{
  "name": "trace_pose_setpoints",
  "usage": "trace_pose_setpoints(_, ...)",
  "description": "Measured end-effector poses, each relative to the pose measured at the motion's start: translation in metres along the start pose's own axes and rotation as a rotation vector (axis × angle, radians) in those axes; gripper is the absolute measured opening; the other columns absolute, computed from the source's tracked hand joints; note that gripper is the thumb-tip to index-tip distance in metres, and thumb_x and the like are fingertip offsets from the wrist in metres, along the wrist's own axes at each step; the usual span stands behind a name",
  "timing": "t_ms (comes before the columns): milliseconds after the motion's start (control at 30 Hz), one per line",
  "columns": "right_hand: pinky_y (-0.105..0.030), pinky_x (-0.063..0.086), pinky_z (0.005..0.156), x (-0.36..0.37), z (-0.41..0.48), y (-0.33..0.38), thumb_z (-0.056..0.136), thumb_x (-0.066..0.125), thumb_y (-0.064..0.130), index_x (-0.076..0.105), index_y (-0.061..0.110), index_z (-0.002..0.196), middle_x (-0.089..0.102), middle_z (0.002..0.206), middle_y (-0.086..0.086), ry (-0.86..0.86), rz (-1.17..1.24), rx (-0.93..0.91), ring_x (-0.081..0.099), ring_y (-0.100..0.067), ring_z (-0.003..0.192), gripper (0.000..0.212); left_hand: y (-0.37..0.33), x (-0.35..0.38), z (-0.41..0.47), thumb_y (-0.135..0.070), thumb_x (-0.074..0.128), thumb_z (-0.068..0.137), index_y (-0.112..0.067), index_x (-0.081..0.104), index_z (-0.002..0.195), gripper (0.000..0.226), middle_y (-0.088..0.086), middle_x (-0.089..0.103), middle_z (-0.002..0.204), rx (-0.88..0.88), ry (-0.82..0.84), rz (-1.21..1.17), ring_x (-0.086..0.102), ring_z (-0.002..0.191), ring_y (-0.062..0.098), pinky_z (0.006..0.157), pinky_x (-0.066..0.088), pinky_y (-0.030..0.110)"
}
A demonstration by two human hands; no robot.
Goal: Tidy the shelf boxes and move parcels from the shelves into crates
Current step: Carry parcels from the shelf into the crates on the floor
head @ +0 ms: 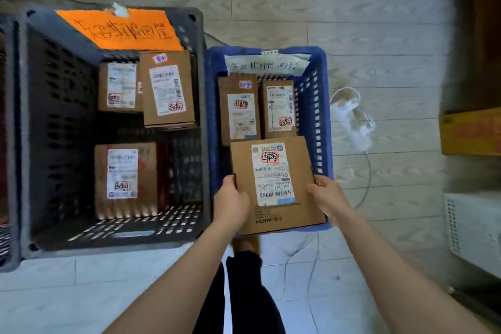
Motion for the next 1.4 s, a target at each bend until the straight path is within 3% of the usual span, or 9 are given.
trace_pose_setpoints(200,-0.025,0.047,0.058,0.035,0.082,-0.033,0.084,0.065,0.017,0.056,0.004,0.117,0.064,0.105,-0.008,0.022,-0.128,0.012,0.059,-0.015,0.075,0.037,0.036,0.049,0.07,-0.011,0.041,0.093,-0.008,0.043,0.122,0.03,0.012,0.058,0.119,-0.116,0.047,0.015,0.053,0.092,0.022,0.073,0.043,0.03)
trace_pose_setpoints(400,-0.033,0.049,0.08,0.072,0.149,-0.07,0.083,0.064,0.009,0.057,-0.001,0.115,0.064,0.114,-0.018,-0.036,-0.136,0.037,0.061,-0.032,0.1,0.034,0.069,0.081,0.128,-0.016,0.046,0.093,-0.006,0.026,0.14,0.053,0.015,0.05,0.133,-0.258,0.073,0.062,0.049,0.12,0.032,0.098,0.043,0.037)
trace_pose_setpoints(667,-0.026,0.04,0.075,0.096,0.167,-0.074,0.089,0.057,0.018,0.047,0.001,0.13,0.058,0.125,-0.017,-0.032,-0.222,0.032,0.058,-0.03,0.106,0.045,0.076,0.085,0.129,-0.014,0.039,0.096,-0.002,0.048,0.122,0.03,0.015,0.056,0.127,-0.353,0.026,-0.071,0.057,0.11,0.029,0.071,0.041,0.026)
trace_pose_setpoints(867,-0.036,0.041,0.097,0.059,0.048,0.017,0.09,0.056,0.027,0.045,0.003,0.133,0.051,0.135,-0.012,-0.037,-0.187,-0.103,0.05,-0.027,0.12,0.051,0.025,0.008,0.021,-0.027,0.048,0.094,-0.004,0.045,0.133,0.045,0.01,0.053,0.134,-0.136,0.013,-0.342,0.051,0.119,0.023,0.085,0.035,0.021)
trace_pose_setpoints(967,-0.031,0.042,0.089,0.064,-0.035,0.081,0.089,0.057,0.032,0.048,0.007,0.131,0.054,0.13,-0.007,0.056,-0.205,-0.2,0.053,-0.022,0.114,0.05,0.021,-0.066,-0.043,-0.03,0.05,0.093,-0.005,0.042,0.136,0.05,0.01,0.051,0.136,-0.14,-0.073,-0.473,0.049,0.122,0.024,0.097,0.037,0.028)
trace_pose_setpoints(1067,-0.026,0.042,0.079,0.098,-0.121,0.144,0.088,0.058,0.039,0.055,0.015,0.119,0.058,0.116,-0.001,0.182,-0.264,-0.296,0.057,-0.015,0.097,0.039,0.041,-0.152,-0.107,-0.032,0.048,0.093,-0.006,0.051,0.127,0.043,0.01,0.057,0.123,-0.167,-0.213,-0.559,0.053,0.112,0.025,0.089,0.038,0.028)
trace_pose_setpoints(1200,-0.036,0.04,0.096,0.183,-0.234,0.203,0.087,0.058,0.037,0.06,0.025,0.089,0.062,0.11,-0.001,0.334,-0.338,-0.47,0.056,-0.02,0.109,0.012,0.1,-0.259,-0.19,-0.028,0.047,0.093,-0.017,0.056,0.096,0.015,-0.002,0.053,0.088,-0.205,-0.401,-0.743,0.05,0.078,0.014,0.069,0.039,0.025)
trace_pose_setpoints(1333,-0.031,0.038,0.086,0.302,-0.36,0.205,0.089,0.057,0.034,0.061,0.014,0.112,0.063,0.112,-0.005,0.523,-0.482,-0.629,0.056,-0.02,0.112,0.031,0.203,-0.341,-0.279,-0.029,0.045,0.093,-0.014,0.046,0.071,0.028,-0.002,0.04,0.064,-0.275,-0.573,-0.882,0.037,0.055,0.011,0.052,0.029,0.026)
trace_pose_setpoints(1400,-0.036,0.043,0.085,0.365,-0.424,0.18,0.089,0.058,0.03,0.063,0.007,0.104,0.064,0.114,-0.013,0.604,-0.555,-0.695,0.058,-0.025,0.112,0.028,0.272,-0.369,-0.326,-0.029,0.046,0.093,-0.02,0.041,0.065,0.03,-0.002,0.04,0.064,-0.294,-0.656,-1.006,0.038,0.056,0.012,0.05,0.026,0.025)
Point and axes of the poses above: each hand's wrist, its own z-axis towards the middle knuckle, its own x-axis out of the palm, y = z × x, the point moved 10 cm from there along z, towards the middle knuckle
